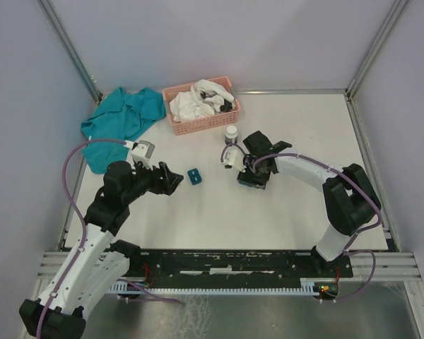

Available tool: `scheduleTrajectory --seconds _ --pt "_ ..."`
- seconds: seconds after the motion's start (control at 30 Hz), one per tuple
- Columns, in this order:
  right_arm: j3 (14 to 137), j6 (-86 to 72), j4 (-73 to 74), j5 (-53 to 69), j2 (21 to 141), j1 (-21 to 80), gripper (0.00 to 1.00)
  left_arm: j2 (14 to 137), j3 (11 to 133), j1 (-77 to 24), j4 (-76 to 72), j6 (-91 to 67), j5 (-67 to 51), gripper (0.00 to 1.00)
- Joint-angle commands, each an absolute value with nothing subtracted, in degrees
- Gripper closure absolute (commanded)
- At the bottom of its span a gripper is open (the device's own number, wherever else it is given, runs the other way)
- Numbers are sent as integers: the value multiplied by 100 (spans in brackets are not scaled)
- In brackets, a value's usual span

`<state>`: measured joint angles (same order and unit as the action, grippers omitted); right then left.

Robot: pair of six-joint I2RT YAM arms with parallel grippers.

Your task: Sort the pills into containers

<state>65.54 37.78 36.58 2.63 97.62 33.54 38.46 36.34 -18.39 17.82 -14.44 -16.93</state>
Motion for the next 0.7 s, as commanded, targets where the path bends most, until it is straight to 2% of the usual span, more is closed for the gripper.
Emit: scheduleTrajectory --seconds 0.0,0.07,0.17,0.27,0.33,0.37,0.43,0.53,0.6,0.67 --pt "6681 3916 3844 596 9632 3453 99 3785 3655 -1803 1499 -1301 -1811 19" --pt "6569 3773 3304 -73 9591 3379 99 3794 3665 -1803 1519 -1301 -1834 19" --pt "6810 3901 3978 722 9690 3406 99 3783 3652 -1802 1491 -1305 -1821 19" --pt "6539 3885 3381 -111 9604 3478 99 3796 3658 -1802 1519 -1303 -1836 19" --pt "6851 3857 3924 570 9680 3402 99 3760 3648 -1802 1493 -1309 -1826 19" --pt "6730 3978 3881 589 9636 3517 99 3772 3650 -1802 1486 -1302 -1816 19" --pt "6453 3943 3271 -196 9586 3533 99 3794 3660 -1802 1518 -1301 -1831 19" --pt "6816 3835 3911 636 9659 3398 99 3778 3648 -1804 1492 -1310 -1830 19" --pt "6522 3930 3460 48 9596 3518 99 3795 3664 -1809 1506 -1301 -1833 19" --pt "6759 3824 3663 157 9652 3373 99 3785 3649 -1799 1508 -1309 -1837 19"
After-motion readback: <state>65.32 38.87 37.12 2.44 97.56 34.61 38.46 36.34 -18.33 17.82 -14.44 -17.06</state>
